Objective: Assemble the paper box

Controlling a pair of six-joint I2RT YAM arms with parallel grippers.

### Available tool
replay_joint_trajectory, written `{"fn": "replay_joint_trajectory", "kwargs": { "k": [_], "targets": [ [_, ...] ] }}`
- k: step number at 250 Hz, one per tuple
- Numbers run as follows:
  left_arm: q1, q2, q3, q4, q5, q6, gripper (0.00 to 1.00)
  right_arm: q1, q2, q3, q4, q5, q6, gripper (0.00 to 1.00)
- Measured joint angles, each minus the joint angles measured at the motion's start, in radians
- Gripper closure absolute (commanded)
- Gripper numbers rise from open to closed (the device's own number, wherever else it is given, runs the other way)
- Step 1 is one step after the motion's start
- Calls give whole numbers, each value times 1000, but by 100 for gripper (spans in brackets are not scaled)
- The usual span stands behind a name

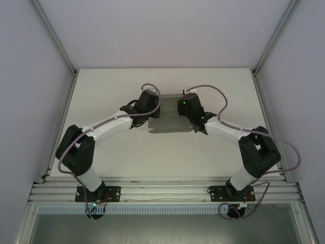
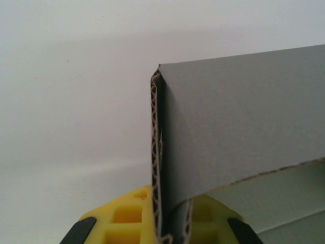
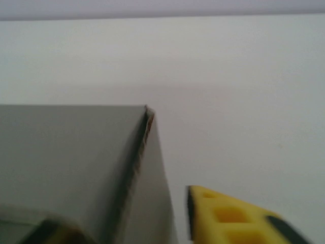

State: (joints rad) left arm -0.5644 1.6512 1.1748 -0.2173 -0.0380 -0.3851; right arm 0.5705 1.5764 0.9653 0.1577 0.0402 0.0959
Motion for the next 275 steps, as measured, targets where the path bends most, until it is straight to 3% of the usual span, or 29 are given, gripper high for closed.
{"fn": "replay_joint_trajectory", "kwargs": {
  "k": [24, 49, 125, 197, 236, 275],
  "targets": [
    [12, -2, 0, 0, 2, 0, 100, -9, -44, -5, 31, -108, -9, 31],
    [16, -2, 0, 0, 3, 0, 100, -7, -109, -16, 44, -159, -10, 0],
    [16, -13, -5, -14, 0, 5, 100, -7, -323, -103, 6, -145, -6, 0],
    [16, -24, -5, -22, -4, 13, 100, -13, -233, -35, -213, -182, -23, 21],
    [16, -24, -5, -24, -4, 17, 100, -23, -144, 2, -249, -172, -21, 46],
    [16, -24, -5, -24, -4, 16, 100, -24, -72, 69, -265, -122, -11, 51]
  ]
}}
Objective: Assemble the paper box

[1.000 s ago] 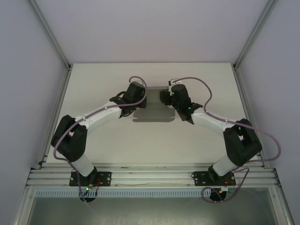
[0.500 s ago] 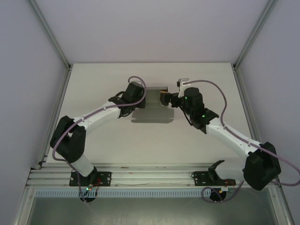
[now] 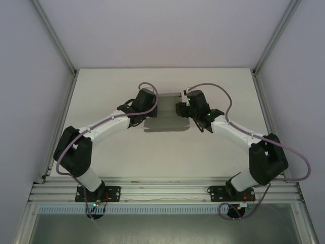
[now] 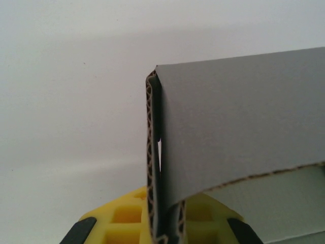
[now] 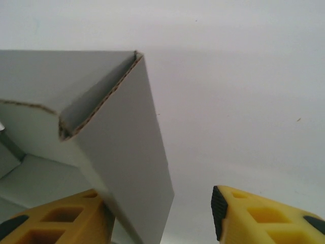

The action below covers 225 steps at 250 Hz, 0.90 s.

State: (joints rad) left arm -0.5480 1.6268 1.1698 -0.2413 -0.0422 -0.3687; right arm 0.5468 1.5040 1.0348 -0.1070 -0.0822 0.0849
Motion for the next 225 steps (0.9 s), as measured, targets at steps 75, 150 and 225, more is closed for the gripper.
{"fn": "replay_joint_trajectory", "kwargs": {
  "k": [75, 150, 225],
  "targets": [
    [-8, 0, 0, 5, -10, 0, 100, 11, 111, 110, -44, 80, 27, 79],
    [-34, 0, 13, 18, -19, 1, 100, 53, 251, 270, -177, 327, 107, 91],
    [-49, 18, 42, 25, -27, -9, 100, 100, 306, 372, -330, 569, 182, 92]
  ]
}}
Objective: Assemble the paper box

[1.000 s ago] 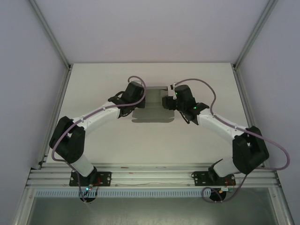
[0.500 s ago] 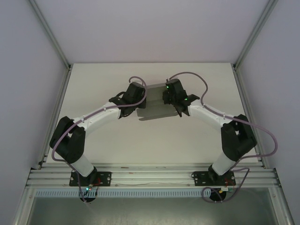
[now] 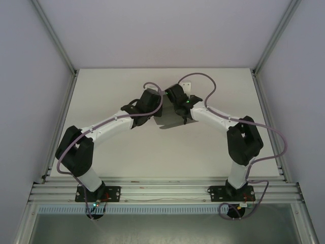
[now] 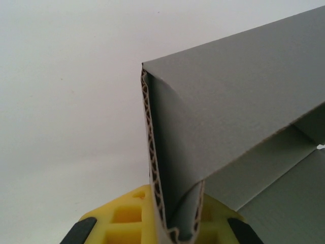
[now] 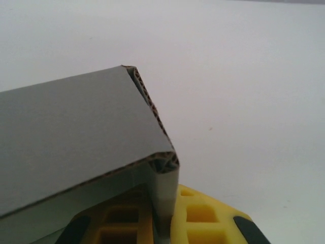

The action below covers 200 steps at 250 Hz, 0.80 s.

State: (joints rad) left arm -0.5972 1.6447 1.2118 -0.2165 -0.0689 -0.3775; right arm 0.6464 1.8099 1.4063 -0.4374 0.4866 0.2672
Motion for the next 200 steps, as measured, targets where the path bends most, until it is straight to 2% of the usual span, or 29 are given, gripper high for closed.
{"fn": "replay_joint_trajectory", "kwargs": {
  "k": [27, 44, 65, 79, 114, 133, 181, 200],
  "targets": [
    [-7, 18, 14, 8, 2, 0, 100, 1, 0, -2, -16, 36, -1, 85],
    [-7, 20, 14, 9, 5, 3, 100, -2, -26, -58, 43, 11, -28, 80],
    [-6, 20, 8, 9, 29, 24, 100, -29, -100, -180, 152, -93, -60, 78],
    [-6, 20, -4, 19, 50, 39, 100, -59, -156, -248, 214, -177, -72, 71],
    [-3, 19, -22, 65, 74, 62, 100, -131, -226, -315, 299, -341, -86, 65],
    [2, 12, -31, 79, 80, 68, 100, -150, -228, -319, 320, -391, -91, 60],
    [16, 0, -52, 84, 80, 77, 100, -162, -228, -323, 334, -490, -91, 61],
    [17, -3, -56, 84, 79, 82, 100, -166, -227, -323, 334, -520, -92, 59]
  ]
}}
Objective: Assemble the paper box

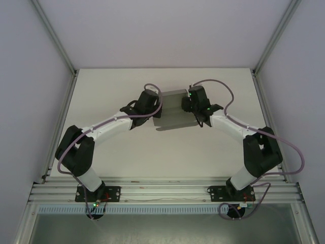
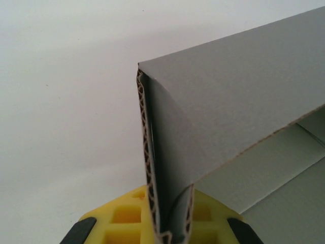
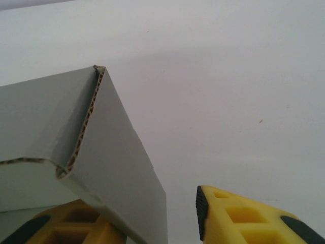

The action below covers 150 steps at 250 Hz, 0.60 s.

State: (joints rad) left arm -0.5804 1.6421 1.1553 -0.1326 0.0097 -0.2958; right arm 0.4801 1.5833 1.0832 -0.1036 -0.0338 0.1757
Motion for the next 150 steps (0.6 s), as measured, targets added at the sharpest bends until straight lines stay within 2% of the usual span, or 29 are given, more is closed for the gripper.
{"fn": "replay_joint_trajectory", "kwargs": {
  "k": [50, 77, 94, 106, 150],
  "targets": [
    [0, -8, -7, 2, 3, 10, 100, -10, 21, 0, 5, -55, 7, 64],
    [0, -19, -16, 4, 4, 10, 100, -10, 23, 0, 17, -73, 14, 78],
    [-2, -21, -16, 5, 5, 10, 100, -10, 23, 0, 19, -75, 14, 80],
    [-2, -23, -16, 6, 5, 11, 100, -10, 26, 3, 13, -71, 9, 86],
    [-8, -26, -18, 11, 0, 29, 100, 14, 59, 33, -39, 14, -6, 99]
  ]
}}
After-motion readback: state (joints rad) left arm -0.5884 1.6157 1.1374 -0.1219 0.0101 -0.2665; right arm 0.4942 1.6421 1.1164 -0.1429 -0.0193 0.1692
